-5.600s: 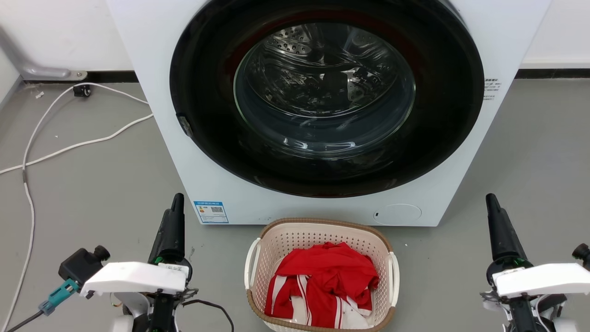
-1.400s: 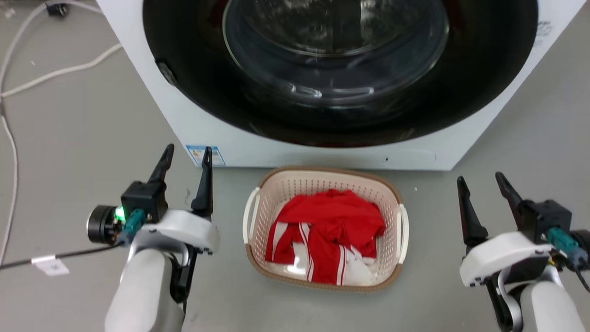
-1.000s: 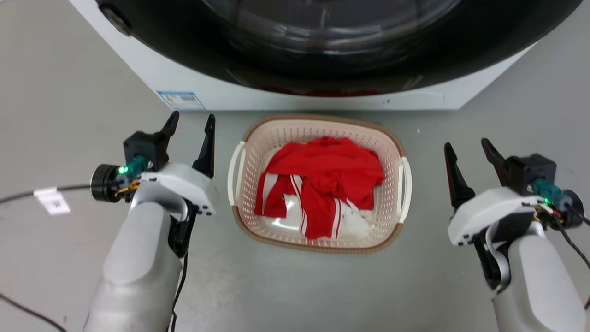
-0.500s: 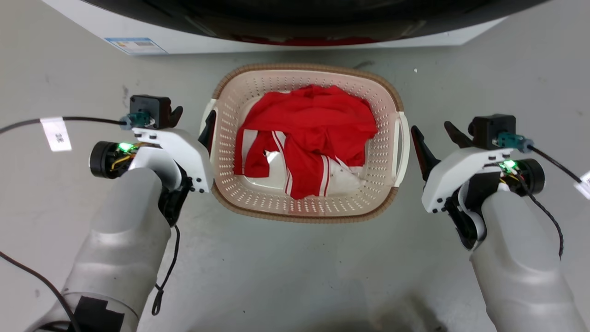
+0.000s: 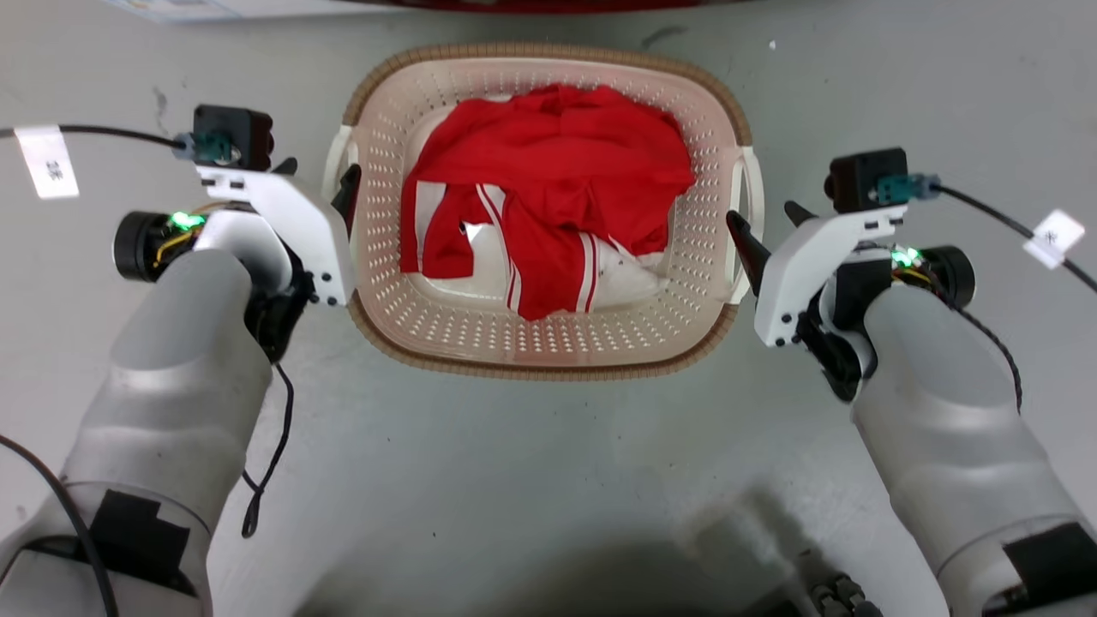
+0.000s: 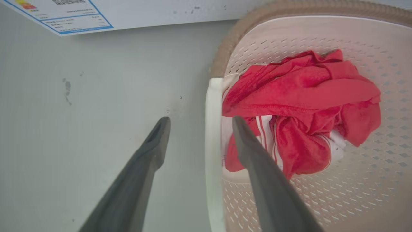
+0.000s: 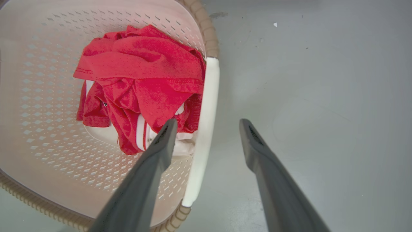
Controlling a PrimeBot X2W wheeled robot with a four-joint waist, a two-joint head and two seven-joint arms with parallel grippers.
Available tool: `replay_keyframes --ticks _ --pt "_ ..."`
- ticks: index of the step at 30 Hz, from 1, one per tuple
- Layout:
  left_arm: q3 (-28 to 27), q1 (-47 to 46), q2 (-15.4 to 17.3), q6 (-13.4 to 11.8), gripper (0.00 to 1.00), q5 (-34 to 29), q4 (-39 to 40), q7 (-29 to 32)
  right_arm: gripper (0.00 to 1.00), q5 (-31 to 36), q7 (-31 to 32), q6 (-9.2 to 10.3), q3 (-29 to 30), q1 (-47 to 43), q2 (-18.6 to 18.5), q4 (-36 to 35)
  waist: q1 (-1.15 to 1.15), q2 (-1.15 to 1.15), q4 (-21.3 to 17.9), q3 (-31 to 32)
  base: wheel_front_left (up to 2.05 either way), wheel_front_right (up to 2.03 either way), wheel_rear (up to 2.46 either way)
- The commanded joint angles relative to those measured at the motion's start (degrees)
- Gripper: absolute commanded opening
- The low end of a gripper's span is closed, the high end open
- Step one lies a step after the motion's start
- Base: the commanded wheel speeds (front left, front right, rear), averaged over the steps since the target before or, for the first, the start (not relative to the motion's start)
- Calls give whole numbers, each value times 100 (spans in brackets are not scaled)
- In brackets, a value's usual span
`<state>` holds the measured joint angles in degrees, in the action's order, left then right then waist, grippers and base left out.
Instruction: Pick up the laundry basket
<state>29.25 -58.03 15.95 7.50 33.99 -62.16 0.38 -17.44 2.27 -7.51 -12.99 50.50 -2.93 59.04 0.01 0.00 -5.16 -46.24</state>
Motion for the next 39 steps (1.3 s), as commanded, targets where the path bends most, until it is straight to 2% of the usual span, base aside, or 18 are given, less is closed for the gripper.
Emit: replay_keyframes --ticks 1,11,23,24,25,26,27,39 --pt "40 -95 32 -4 100 30 -29 10 100 -36 24 4 -63 139 10 82 -1 0 -15 -129 0 0 0" --pt "410 -520 23 -4 100 501 -296 454 100 -650 374 4 -739 827 9 775 -1 0 -20 -537 0 0 0" --pt "824 -786 77 -4 100 1139 -297 1311 100 -1154 850 4 -1386 1238 10 1077 -1 0 6 -659 0 0 0" --pt "851 -796 63 -4 100 1201 -282 1402 89 -1200 894 4 -1426 1243 10 1090 -1 0 10 -663 0 0 0" --pt "873 -826 83 -4 99 1243 -265 1439 48 -1231 955 4 -1469 1253 10 1115 -1 0 14 -670 0 0 0" --pt "881 -841 87 -4 42 1320 -266 1513 23 -1280 999 4 -1507 1267 10 1121 -1 0 18 -677 0 0 0" --pt "917 -830 81 -4 0 1355 -253 1580 0 -1333 1016 4 -1532 1289 11 1114 -1 0 21 -681 0 0 0" --pt "1245 -703 116 -6 0 1769 -257 1857 0 -1701 1065 -4 -1889 1250 4 1233 -1 0 47 -483 0 0 0"
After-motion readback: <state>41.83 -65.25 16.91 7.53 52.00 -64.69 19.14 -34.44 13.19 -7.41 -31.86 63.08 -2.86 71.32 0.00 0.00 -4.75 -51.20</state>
